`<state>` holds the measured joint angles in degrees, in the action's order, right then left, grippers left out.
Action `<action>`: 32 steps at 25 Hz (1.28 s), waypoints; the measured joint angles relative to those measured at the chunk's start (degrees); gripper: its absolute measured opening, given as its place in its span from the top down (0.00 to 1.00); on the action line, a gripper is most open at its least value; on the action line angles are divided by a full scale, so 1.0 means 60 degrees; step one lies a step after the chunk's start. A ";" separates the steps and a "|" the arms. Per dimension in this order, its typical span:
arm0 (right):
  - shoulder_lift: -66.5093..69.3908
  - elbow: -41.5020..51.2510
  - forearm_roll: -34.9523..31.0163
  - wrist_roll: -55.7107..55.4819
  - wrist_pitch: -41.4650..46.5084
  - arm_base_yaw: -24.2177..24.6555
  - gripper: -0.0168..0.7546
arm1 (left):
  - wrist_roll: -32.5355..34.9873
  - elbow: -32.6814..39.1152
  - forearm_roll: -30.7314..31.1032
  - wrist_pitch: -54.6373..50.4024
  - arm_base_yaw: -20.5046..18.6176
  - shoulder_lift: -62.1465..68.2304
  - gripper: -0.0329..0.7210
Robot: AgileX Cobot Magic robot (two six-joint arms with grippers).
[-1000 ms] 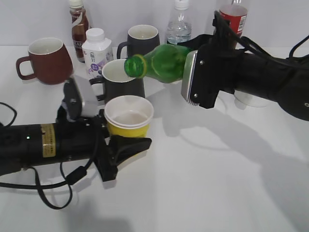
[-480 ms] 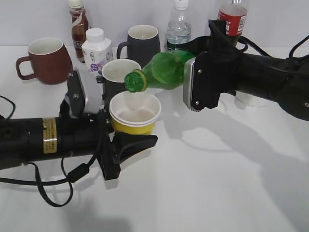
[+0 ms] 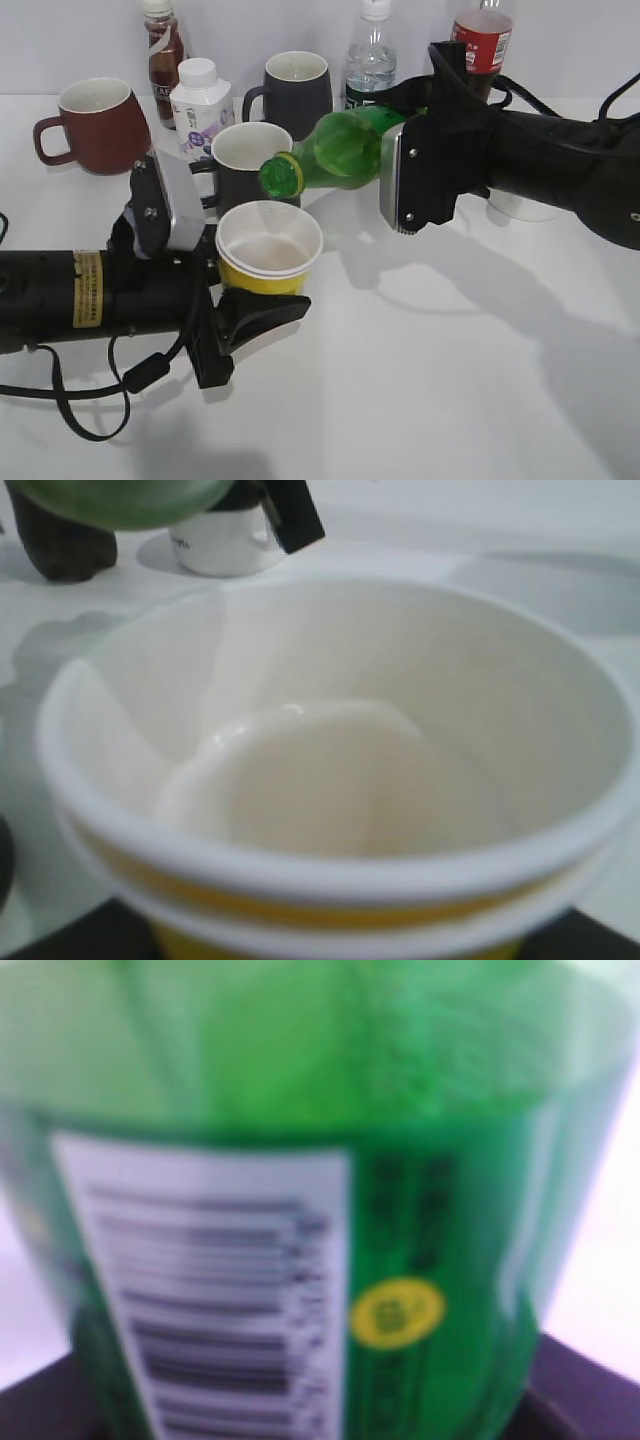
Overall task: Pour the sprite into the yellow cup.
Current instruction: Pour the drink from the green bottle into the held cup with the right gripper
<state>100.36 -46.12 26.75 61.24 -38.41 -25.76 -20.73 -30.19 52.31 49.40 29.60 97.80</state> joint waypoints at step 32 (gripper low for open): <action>0.0000 0.0000 -0.0083 0.1470 -0.0044 0.0000 0.41 | -0.0179 0.0117 -0.0018 0.1082 -0.0007 0.0692 0.43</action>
<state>100.36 -46.12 26.25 70.07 -38.68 -25.76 -21.80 -29.49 52.19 55.89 29.55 101.95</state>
